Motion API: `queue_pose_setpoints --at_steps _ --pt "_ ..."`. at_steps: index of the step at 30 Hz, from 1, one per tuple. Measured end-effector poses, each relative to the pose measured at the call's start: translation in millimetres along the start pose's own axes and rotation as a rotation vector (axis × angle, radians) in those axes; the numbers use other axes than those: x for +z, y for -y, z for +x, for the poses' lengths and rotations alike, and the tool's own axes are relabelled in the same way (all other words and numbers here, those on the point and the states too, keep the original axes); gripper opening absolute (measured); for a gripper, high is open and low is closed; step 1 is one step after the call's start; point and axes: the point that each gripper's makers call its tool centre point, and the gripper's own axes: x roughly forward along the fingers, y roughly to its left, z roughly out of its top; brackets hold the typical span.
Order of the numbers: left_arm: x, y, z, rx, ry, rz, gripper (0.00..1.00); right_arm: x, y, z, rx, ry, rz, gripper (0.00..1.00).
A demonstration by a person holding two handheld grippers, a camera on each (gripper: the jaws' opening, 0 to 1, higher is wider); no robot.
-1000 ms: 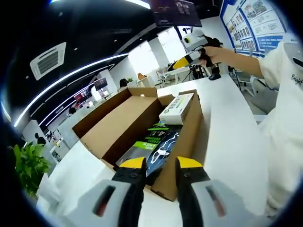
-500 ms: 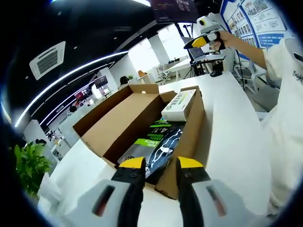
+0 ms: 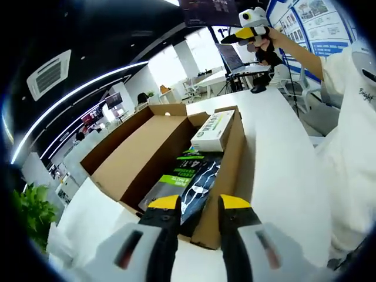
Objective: Operate the shoe box by opening the lid, removing the specified soft item, and placing it in the target area until the item is outside and the box remains undamaged.
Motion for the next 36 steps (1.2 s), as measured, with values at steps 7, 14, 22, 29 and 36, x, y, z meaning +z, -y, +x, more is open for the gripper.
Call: queue_pose_setpoints --at_steps 7,14,22,29,36 --pt "-3.2 -0.7 3.7 -0.026 -0.059 0.007 0.26 -10.9 4.8 -6.3 0.004 -0.027 0.022 0.3" --pt "6.1 -0.1 3.1 -0.024 -0.073 -0.002 0.26 -31.0 -5.2 -39.1 0.003 -0.019 0.045 0.3" --pt "12.7 3.3 2.6 -0.017 -0.072 -0.013 0.26 -46.1 -9.2 -62.2 -0.019 0.014 0.056 0.3" --pt "3.7 0.9 5.8 -0.025 -0.095 -0.025 0.26 -19.3 -1.6 -70.4 -0.037 -0.005 0.006 0.31" --pt "-3.7 7.4 7.8 -0.047 -0.096 -0.044 0.26 18.7 -12.1 -49.6 0.06 -0.066 -0.073 0.3"
